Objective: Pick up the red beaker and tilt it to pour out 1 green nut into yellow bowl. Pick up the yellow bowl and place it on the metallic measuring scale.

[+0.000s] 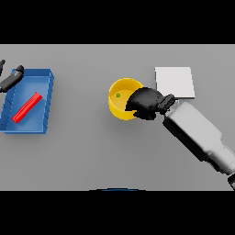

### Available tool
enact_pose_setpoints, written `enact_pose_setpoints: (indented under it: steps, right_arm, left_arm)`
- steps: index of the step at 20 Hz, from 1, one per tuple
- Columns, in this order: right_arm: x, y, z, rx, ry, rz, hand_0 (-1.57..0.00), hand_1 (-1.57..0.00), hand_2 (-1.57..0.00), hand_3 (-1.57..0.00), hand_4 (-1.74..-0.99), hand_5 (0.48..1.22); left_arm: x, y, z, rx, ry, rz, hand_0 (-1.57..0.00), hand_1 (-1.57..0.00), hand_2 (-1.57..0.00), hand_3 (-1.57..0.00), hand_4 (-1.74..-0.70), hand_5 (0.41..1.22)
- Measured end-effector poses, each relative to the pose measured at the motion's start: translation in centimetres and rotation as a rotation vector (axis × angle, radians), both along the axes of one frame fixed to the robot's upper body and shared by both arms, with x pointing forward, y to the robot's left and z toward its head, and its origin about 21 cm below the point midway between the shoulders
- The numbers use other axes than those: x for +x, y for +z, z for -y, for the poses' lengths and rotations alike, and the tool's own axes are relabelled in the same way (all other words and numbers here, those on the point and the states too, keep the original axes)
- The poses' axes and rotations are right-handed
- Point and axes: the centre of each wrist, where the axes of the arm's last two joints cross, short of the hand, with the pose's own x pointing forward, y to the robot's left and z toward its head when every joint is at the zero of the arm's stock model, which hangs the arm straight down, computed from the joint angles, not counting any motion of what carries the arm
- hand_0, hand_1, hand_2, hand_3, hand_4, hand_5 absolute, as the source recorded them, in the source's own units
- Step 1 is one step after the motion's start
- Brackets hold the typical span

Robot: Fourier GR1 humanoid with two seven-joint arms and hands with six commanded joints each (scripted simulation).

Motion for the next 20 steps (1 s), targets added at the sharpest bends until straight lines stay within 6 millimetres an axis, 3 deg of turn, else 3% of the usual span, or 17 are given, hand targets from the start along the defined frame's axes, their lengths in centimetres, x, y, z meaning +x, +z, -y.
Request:
enact_pose_setpoints:
  steps: [3, 8, 12, 20]
  right_arm:
    - [0.3, 1.7, 0.7, 0.009, -0.036, 0.054, -1.57, -1.57, -1.46, -1.18, -1.739, 1.220]
    - [-0.2, 2.8, 3.0, 0.011, -0.080, 0.085, -1.56, -1.57, -1.53, -1.16, -1.740, 1.220]
    - [0.5, 3.7, 5.1, 0.023, -0.144, 0.144, -1.57, -1.57, -1.54, -1.15, -1.741, 1.221]
    - [3.8, 2.2, 8.9, 0.015, -0.311, 0.213, -1.57, -1.57, -1.55, -1.15, -1.741, 1.221]
  left_arm:
    - [-0.2, -0.2, -0.5, 0.011, -0.007, 0.005, 0.00, 0.00, 0.00, 0.00, -0.71, 0.686]
    - [0.0, 0.1, -0.2, 0.003, -0.007, 0.009, 0.00, 0.00, 0.00, 0.00, -0.72, 0.694]
    - [-0.4, -0.2, -0.1, 0.002, -0.004, 0.009, 0.00, 0.00, 0.00, 0.00, -0.73, 0.715]
    - [-0.3, 0.7, 0.2, -0.006, 0.020, -0.014, 0.00, 0.00, 0.00, 0.00, -0.74, 0.738]
